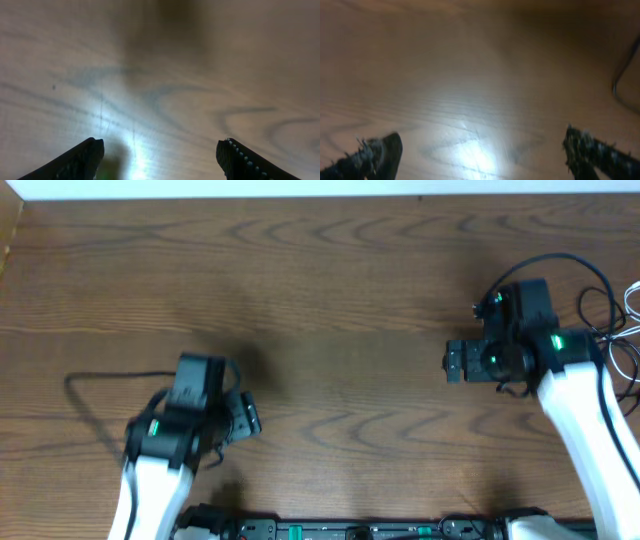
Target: Untangle cables
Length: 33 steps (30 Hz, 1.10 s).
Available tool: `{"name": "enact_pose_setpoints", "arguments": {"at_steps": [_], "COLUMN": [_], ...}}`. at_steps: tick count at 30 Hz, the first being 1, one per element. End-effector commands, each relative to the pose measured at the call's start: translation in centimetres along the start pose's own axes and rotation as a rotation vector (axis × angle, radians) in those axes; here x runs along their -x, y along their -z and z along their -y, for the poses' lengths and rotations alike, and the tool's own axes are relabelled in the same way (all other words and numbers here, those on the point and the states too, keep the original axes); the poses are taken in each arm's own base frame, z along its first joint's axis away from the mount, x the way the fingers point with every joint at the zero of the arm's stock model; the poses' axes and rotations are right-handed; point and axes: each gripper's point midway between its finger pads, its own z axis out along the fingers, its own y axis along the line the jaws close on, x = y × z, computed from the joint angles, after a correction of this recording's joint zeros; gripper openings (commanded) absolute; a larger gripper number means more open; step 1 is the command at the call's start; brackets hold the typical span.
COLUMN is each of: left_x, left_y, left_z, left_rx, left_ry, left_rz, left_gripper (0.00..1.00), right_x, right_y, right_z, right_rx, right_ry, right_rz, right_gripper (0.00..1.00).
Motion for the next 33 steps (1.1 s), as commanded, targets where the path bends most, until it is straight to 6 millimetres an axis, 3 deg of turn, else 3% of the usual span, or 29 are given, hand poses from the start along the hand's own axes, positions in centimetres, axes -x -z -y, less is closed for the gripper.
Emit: {"name": "enact_pose_setpoints", "arguments": {"at_steps": [1,2,3,8,12,33], "left_x": [0.4,0.6,0.8,0.8,0.5,0.1], "left_y": [3.4,4.3,5.3,8.9,9.5,9.1], "left_z": [0.2,0.3,0.3,-0.4,-0.5,-0.7], "left_rx": [-0.117,-0.142,-0.162,-0.223,-0.239,-0.227], "left_ry": [0.050,0.048,0.048,0.055,0.054,0.055], "left_rz": [0.220,0.270,0.322,0.520,0.550,0.527], "left_gripper": [0.77,0.83,1.00,0.99,0.99,0.99], "right_x": [-0.3,-0.3,-0.3,-1.1,-1.9,-7.3], "right_y": [3.2,4.0,5.0,9.0,10.2,7.9], "right_z": [-1.8,-2.0,-2.2,-2.2,-2.1,-1.0], "right_rx": [0.052,0.062,0.072,0.092,0.095,0.062], "right_ry": [0.096,0.105,0.112,0.124,0.126,0.108], "right_rz": [0.218,0.268,0.329,0.500,0.529,0.290], "right_gripper": [0.99,0.99,0.99,0.99,0.99,0.99]}}
